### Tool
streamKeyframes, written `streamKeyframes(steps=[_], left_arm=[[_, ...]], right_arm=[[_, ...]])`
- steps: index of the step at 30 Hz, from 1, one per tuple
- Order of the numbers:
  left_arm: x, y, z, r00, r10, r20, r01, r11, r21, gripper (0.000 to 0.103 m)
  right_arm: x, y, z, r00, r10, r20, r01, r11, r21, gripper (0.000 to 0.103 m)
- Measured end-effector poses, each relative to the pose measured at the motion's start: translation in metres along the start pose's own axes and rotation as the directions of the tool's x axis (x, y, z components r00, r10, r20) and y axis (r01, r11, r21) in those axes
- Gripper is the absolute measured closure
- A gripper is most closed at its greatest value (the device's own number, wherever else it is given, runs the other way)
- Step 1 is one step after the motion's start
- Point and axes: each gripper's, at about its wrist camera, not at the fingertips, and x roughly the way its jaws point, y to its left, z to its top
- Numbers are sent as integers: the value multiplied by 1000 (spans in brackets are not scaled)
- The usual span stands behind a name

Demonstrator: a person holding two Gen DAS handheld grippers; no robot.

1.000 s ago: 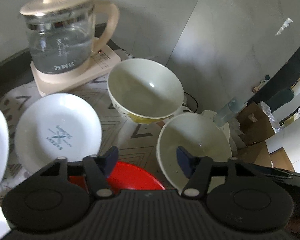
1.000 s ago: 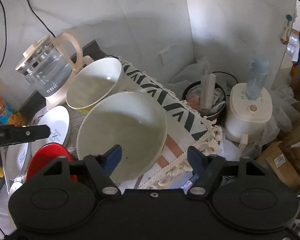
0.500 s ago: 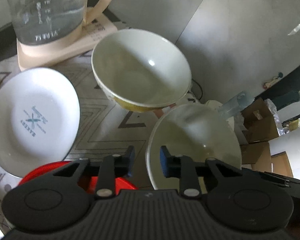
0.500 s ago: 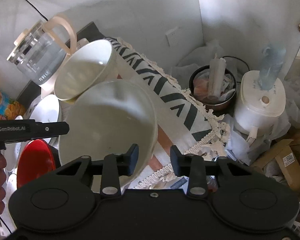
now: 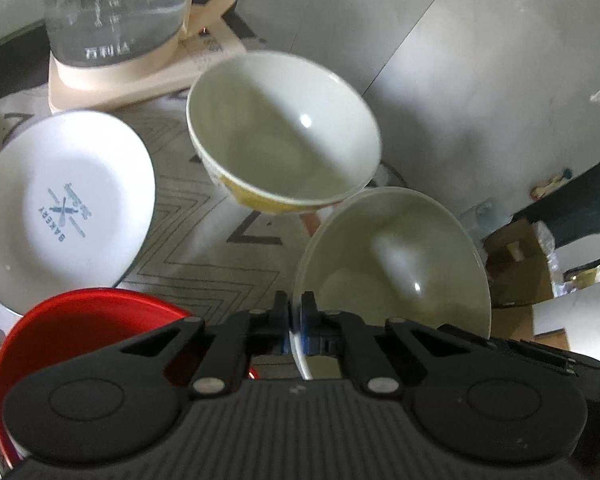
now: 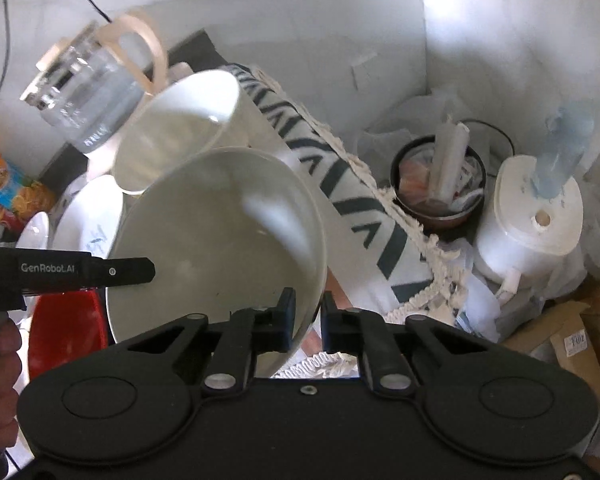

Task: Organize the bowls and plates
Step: 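Lift the cream bowl with both grippers, lower it into the red bowl, open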

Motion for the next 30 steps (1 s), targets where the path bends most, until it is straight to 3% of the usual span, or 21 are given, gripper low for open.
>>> streamKeyframes(steps=[13, 30], left_arm=[[-69, 8, -2, 986, -23, 163, 30, 999, -44, 99], [-127, 61, -30, 972, 31, 233, -6, 994, -106, 99]], right_arm=[[-53, 36, 24, 988, 60, 144, -43, 992, -123, 90], [-67, 105, 12, 976, 160, 145, -119, 958, -260, 89]])
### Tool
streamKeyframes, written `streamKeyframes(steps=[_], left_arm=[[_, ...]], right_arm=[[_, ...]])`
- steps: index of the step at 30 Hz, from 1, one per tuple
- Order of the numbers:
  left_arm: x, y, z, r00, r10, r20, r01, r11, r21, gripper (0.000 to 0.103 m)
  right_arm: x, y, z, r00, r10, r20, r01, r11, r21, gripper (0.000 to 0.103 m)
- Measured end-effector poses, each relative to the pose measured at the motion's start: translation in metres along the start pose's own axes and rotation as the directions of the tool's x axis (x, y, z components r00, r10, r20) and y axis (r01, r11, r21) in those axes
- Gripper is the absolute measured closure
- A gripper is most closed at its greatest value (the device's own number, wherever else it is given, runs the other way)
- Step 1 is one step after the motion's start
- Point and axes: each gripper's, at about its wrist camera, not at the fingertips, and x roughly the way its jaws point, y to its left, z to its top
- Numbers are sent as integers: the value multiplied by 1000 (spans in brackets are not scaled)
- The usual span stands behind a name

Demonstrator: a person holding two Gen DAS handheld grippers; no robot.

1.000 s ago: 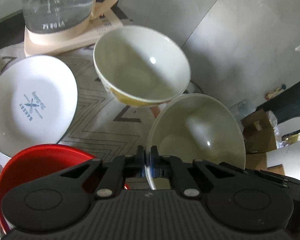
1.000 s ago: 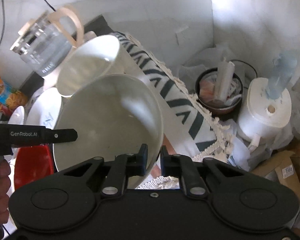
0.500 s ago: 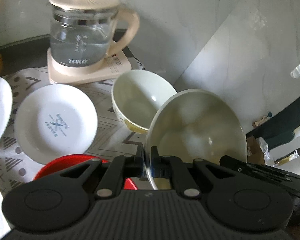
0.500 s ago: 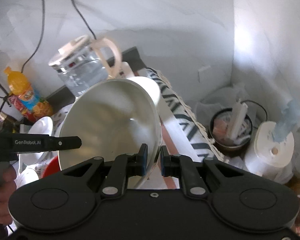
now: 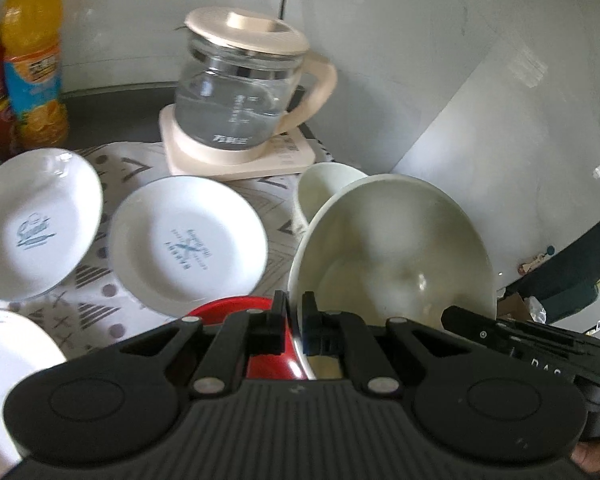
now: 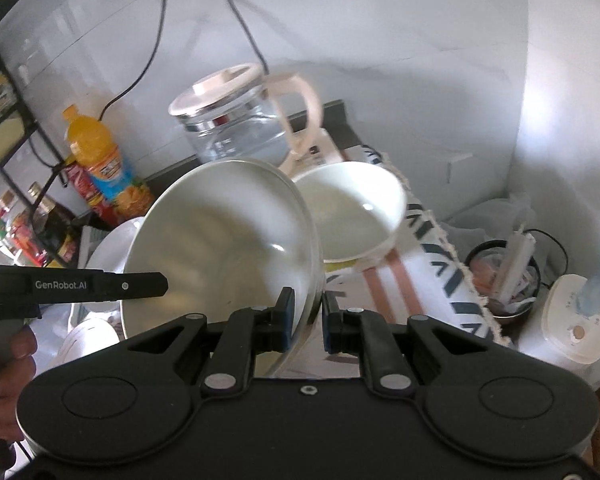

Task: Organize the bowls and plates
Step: 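Lift the cream bowl with both grippers, lower it into the red bowl, open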

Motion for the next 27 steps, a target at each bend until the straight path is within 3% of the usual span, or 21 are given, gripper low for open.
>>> streamKeyframes(steps=[13, 27], left_arm=[[-23, 36, -17, 1000, 15, -15, -16, 999, -28, 99], [-12, 63, -44, 994, 17, -105, -24, 998, -65, 99]], right_arm=[[3, 43, -19, 999, 20, -31, -20, 1000, -9, 89], [19, 59, -50, 993, -6, -116, 7, 1000, 9, 89]])
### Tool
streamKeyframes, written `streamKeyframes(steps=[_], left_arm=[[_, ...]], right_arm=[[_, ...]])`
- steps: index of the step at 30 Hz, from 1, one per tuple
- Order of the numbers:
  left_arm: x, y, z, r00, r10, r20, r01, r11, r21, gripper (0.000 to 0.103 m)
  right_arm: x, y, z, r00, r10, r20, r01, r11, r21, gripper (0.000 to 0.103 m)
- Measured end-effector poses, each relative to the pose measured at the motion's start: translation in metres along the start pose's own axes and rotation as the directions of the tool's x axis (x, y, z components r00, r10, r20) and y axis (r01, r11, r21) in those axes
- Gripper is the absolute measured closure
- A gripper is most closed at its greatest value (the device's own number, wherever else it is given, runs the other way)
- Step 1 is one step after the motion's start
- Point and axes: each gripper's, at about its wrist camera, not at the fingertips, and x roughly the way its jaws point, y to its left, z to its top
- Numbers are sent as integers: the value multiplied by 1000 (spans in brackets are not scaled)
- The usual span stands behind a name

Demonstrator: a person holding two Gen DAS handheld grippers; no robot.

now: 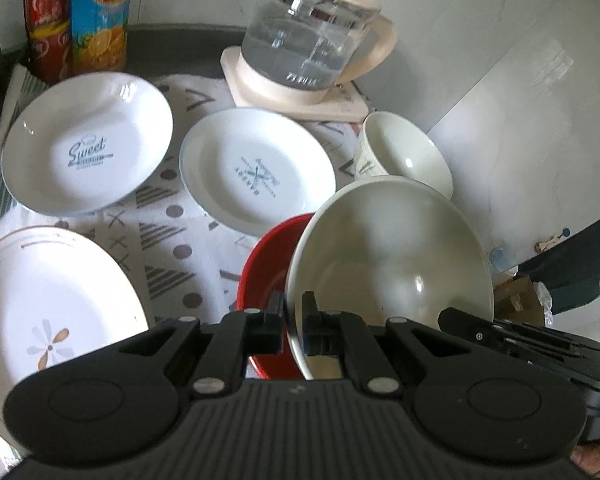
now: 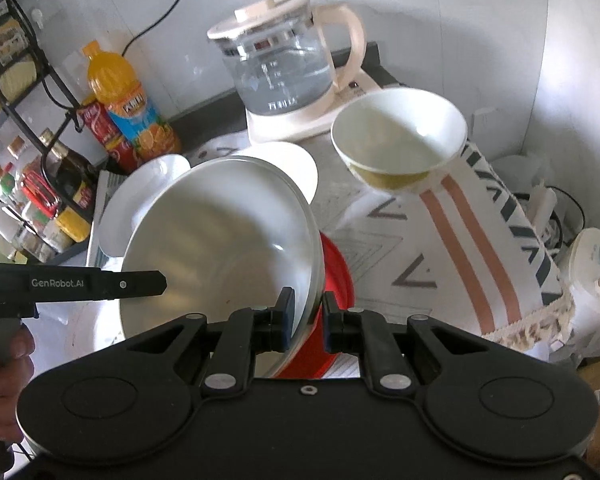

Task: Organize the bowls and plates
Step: 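Lift the cream bowl with both grippers, lower it into the red bowl, open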

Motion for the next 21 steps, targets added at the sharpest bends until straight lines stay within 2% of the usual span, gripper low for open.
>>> streamKeyframes(steps=[14, 21], left_arm=[[29, 9, 2, 998, 10, -57, -11, 1000, -4, 98], [36, 10, 3, 997, 17, -71, -16, 1000, 4, 96]], right_arm=[[21, -4, -10, 999, -39, -21, 40, 999, 33, 89], [33, -5, -8, 996, -91, -22, 92, 995, 32, 93]])
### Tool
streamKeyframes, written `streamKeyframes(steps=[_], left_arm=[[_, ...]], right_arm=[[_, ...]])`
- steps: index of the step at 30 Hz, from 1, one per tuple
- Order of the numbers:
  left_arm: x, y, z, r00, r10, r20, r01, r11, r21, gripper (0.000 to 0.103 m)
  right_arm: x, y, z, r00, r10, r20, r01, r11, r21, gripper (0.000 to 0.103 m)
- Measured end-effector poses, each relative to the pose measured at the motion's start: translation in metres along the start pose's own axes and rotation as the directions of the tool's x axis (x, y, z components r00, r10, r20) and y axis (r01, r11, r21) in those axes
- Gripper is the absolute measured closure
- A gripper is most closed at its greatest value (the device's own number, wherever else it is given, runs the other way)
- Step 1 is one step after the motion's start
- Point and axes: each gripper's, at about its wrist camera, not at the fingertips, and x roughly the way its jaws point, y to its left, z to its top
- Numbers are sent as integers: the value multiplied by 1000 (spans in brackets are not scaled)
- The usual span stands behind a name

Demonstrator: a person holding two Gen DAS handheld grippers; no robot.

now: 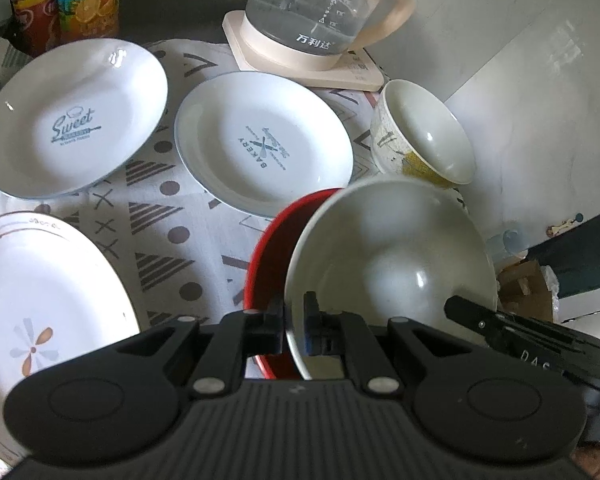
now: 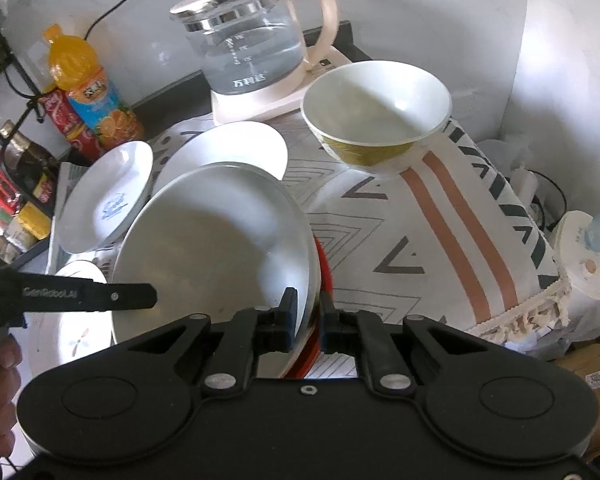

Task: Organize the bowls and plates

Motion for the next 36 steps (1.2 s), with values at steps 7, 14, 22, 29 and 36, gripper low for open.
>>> streamKeyframes(steps=[7, 14, 22, 29, 36], left_arm=[[-7, 1, 9, 1000, 3, 27, -4, 1000, 4, 95], [-18, -6, 24, 998, 17, 62, -18, 1000, 13, 91], [-18, -22, 38, 994, 19, 105, -24, 999, 44, 59], [-3, -41, 51, 993, 26, 118, -34, 997, 64, 38], [13, -54, 66, 993, 29, 115, -34, 998, 45, 37]], right_arm=[[5, 1, 6, 1000, -28, 12, 28, 999, -25, 96], [0, -3, 17, 1000, 23, 11, -23, 1000, 8, 76], [-11, -22, 29, 997, 41, 63, -45, 997, 65, 51], [-10, -48, 39, 995, 18, 100, -30, 992, 121, 30], [-3, -66, 56, 993, -18, 119, 0, 989, 146, 23]])
